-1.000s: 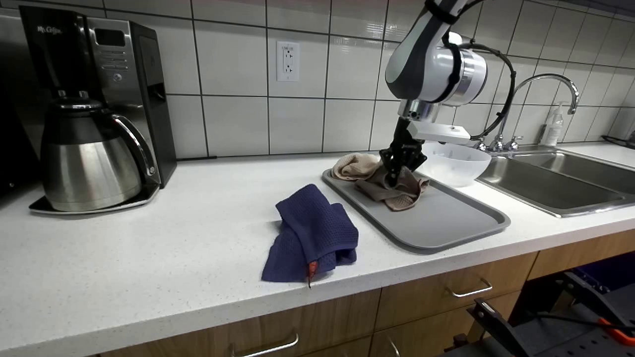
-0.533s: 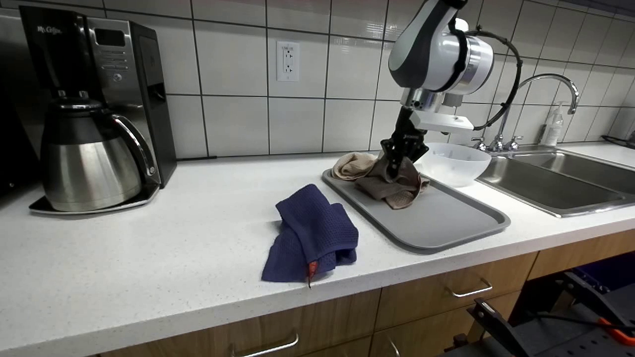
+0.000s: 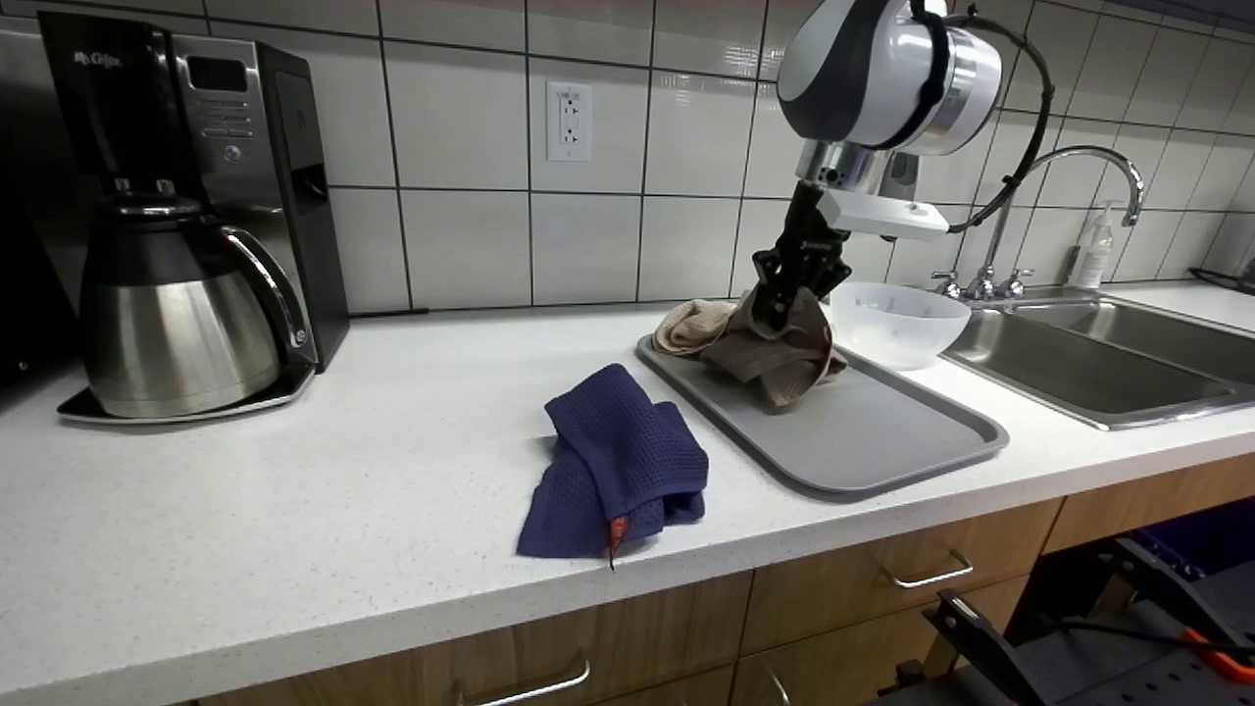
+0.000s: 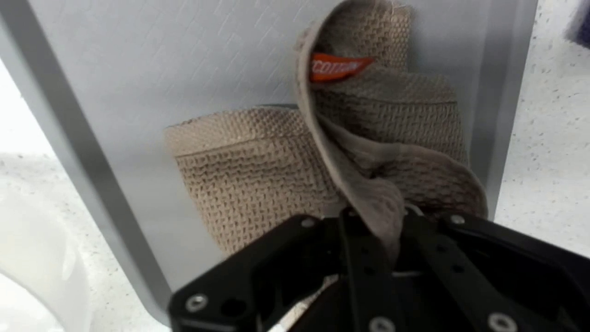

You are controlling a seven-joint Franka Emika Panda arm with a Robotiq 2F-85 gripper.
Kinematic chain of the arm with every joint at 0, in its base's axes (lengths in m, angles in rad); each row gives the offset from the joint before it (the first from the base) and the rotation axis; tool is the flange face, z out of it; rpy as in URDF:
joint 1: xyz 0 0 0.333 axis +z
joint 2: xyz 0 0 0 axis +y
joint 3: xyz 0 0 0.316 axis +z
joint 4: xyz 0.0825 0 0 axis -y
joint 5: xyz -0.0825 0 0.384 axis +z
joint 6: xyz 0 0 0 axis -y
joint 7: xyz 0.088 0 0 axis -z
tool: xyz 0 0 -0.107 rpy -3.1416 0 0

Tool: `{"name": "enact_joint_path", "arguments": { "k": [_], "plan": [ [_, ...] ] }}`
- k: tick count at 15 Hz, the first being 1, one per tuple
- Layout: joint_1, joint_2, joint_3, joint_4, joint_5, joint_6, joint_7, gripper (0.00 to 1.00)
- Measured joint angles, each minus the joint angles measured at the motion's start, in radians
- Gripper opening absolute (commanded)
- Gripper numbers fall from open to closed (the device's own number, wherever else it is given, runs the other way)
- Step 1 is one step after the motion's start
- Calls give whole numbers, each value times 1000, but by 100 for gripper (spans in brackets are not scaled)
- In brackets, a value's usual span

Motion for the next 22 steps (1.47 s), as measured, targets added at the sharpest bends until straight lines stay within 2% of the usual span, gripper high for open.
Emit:
{"name": "enact_joint_path", "arguments": {
  "k": [10,17,22],
  "plan": [
    [51,-70,3,-49,-70,33,24,1],
    [103,-70,3,-46,-170,42,188,1],
    [114,-75,0,-44,-179,43,243,1]
  ]
}}
